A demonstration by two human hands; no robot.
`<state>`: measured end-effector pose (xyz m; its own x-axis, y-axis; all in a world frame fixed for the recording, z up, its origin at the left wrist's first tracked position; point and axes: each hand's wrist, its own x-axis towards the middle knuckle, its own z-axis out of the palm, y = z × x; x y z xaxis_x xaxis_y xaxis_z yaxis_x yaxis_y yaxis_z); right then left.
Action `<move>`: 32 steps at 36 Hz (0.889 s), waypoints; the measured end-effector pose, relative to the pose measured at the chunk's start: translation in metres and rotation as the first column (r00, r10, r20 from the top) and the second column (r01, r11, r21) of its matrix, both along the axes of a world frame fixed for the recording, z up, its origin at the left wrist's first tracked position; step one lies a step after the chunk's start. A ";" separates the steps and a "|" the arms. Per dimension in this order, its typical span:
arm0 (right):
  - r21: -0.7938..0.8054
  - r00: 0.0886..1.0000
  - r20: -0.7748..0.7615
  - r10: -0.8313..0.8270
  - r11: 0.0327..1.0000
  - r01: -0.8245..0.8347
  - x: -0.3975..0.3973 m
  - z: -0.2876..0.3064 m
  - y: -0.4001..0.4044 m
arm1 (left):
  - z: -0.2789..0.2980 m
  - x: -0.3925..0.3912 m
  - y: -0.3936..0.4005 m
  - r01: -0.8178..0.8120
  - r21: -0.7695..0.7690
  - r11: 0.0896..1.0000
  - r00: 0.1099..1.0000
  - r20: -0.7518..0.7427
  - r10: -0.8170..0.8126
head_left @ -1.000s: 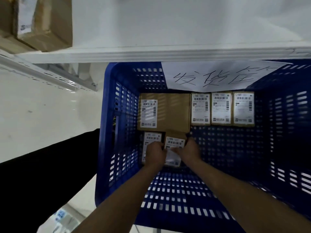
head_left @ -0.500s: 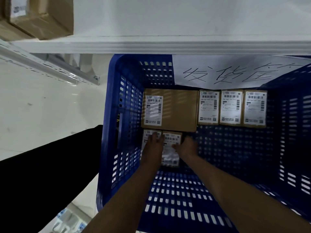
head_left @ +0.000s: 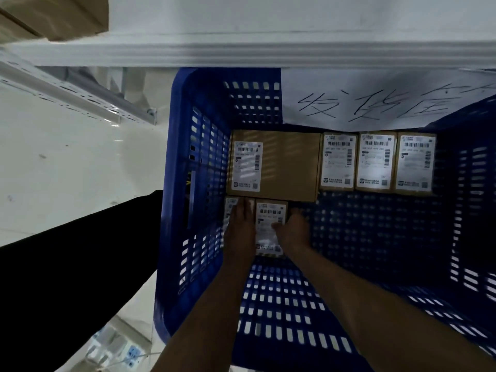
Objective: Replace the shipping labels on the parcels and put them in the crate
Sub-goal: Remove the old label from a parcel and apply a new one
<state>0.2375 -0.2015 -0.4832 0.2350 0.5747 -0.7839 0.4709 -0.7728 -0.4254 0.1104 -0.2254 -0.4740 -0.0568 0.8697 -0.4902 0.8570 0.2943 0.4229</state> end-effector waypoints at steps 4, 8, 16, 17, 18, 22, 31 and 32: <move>-0.024 0.983 0.033 0.183 0.983 -0.182 0.005 0.007 0.005 | 0.002 0.001 0.006 0.059 -0.026 0.998 0.997 -0.052 -0.060; 0.045 0.908 0.132 0.397 0.913 -0.406 0.012 0.030 0.019 | 0.025 0.004 0.019 0.081 -0.100 0.992 0.990 -0.108 -0.092; 0.125 0.677 0.330 0.658 0.681 -0.722 0.036 0.109 0.067 | 0.095 0.013 0.059 0.222 -0.049 0.974 0.945 -0.233 -0.228; 0.138 0.656 0.347 0.670 0.655 -0.743 0.038 0.122 0.072 | 0.104 0.014 0.061 0.237 -0.025 0.971 0.941 -0.243 -0.236; 0.146 0.638 0.369 0.676 0.636 -0.758 0.040 0.135 0.078 | 0.113 0.014 0.063 0.244 0.006 0.970 0.938 -0.257 -0.235; 0.163 0.594 0.447 0.669 0.592 -0.789 0.043 0.180 0.093 | 0.154 0.012 0.070 0.236 0.057 0.970 0.929 -0.306 -0.208; 0.307 0.541 0.573 0.615 0.451 -0.838 0.028 0.269 0.123 | 0.243 -0.021 0.112 0.286 0.205 0.936 0.888 -0.423 -0.179; 0.316 0.536 0.580 0.614 0.437 -0.842 0.024 0.277 0.128 | 0.253 -0.026 0.118 0.287 0.236 0.928 0.889 -0.428 -0.166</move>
<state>0.2611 -0.0737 -0.2057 -0.3114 0.9109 -0.2708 0.9285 0.2309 -0.2908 0.0840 -0.1071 -0.2207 0.0235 0.9799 -0.1979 0.9974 -0.0094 0.0719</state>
